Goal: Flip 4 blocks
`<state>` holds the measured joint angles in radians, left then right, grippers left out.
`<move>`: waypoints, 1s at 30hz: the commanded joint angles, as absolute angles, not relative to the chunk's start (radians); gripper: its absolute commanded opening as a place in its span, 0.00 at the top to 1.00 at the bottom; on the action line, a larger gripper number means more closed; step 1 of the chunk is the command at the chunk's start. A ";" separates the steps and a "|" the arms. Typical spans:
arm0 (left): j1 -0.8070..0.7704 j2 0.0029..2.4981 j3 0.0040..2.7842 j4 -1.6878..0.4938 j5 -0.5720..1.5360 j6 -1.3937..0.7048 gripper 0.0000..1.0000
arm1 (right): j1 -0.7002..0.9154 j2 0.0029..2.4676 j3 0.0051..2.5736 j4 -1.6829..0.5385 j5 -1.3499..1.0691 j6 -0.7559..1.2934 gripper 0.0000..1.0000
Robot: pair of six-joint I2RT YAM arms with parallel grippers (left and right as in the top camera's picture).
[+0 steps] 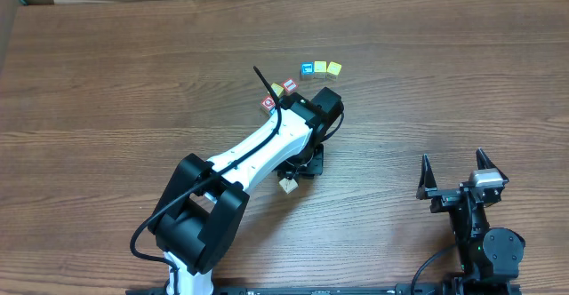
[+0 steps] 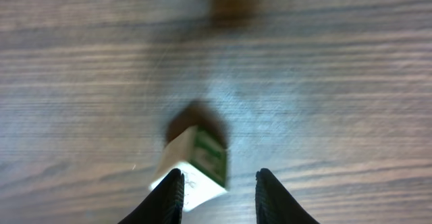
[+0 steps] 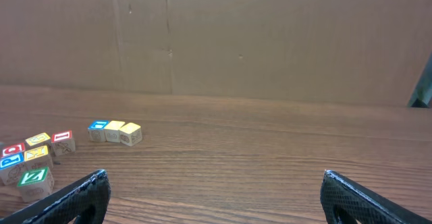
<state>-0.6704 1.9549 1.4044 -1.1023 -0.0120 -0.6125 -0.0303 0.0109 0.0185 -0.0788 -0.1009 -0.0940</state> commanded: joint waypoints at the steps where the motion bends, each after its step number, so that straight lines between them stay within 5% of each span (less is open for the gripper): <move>1: -0.683 1.932 1.380 -1.086 -0.030 -0.636 0.73 | -0.023 0.003 0.008 -0.074 -0.106 -0.098 0.00; 11: -0.600 1.918 1.546 -1.039 -0.099 -0.459 0.58 | -0.023 0.003 0.008 -0.074 -0.106 -0.098 0.00; 16: -0.559 1.924 1.554 -1.082 -0.113 -0.397 0.69 | -0.023 0.003 0.008 -0.074 -0.106 -0.098 0.00; 20: -0.535 1.929 1.500 -1.116 -0.114 -0.432 0.96 | -0.023 0.003 0.008 -0.074 -0.106 -0.098 0.00; 30: -0.530 1.929 1.284 -1.022 -0.031 -0.453 0.96 | -0.023 0.003 0.008 -0.074 -0.107 -0.098 0.00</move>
